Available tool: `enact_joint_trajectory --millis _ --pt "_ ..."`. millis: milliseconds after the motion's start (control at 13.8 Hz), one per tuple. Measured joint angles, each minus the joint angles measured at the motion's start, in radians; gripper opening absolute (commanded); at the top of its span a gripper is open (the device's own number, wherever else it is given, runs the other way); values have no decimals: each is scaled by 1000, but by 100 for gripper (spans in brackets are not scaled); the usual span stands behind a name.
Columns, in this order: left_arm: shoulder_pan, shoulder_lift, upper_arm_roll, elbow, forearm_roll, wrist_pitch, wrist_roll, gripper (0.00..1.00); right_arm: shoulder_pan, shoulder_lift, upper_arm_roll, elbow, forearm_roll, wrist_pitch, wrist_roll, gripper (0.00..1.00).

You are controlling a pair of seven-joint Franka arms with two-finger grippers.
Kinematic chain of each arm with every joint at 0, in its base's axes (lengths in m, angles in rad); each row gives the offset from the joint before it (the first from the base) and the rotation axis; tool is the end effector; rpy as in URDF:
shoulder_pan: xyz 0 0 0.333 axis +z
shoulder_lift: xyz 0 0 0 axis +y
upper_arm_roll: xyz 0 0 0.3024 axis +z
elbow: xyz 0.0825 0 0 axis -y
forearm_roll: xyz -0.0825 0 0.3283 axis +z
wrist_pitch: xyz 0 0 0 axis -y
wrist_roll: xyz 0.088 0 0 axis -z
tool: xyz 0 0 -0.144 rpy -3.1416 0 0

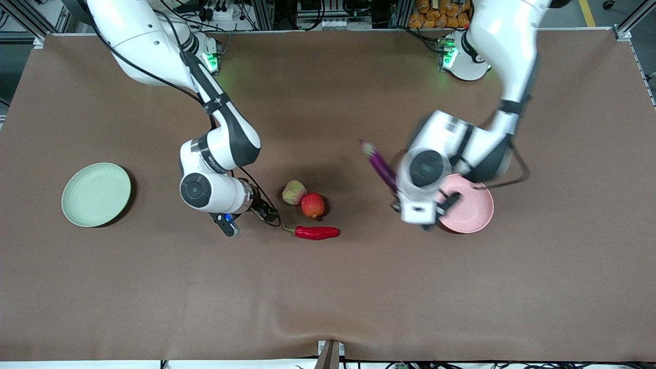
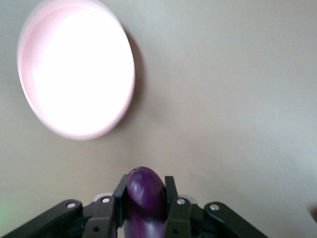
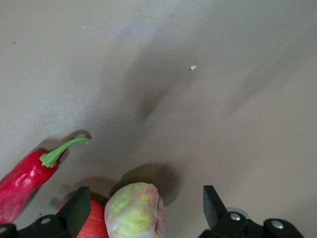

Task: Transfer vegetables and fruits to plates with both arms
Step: 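Lower the eggplant onto the pink plate while the right gripper grasps the apple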

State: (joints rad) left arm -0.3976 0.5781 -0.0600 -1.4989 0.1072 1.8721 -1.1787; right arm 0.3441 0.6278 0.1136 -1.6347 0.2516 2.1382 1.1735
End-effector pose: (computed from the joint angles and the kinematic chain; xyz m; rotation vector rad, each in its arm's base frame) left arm 0.5623 -0.2583 0.2960 -2.7744 -0.9895 0.1353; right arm 0.5524 0.2851 0.2348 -2.7264 1.2875 0.4276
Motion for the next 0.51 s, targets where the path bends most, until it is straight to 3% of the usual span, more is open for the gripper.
enact_joint_trajectory --millis 217,507 --pt "96 18 -1 -5 119 0 171 0 29 17 5 0 2 58 61 100" --pt "147 59 -2 -7 262 5 367 0 84 38 6 0 2 74 104 100"
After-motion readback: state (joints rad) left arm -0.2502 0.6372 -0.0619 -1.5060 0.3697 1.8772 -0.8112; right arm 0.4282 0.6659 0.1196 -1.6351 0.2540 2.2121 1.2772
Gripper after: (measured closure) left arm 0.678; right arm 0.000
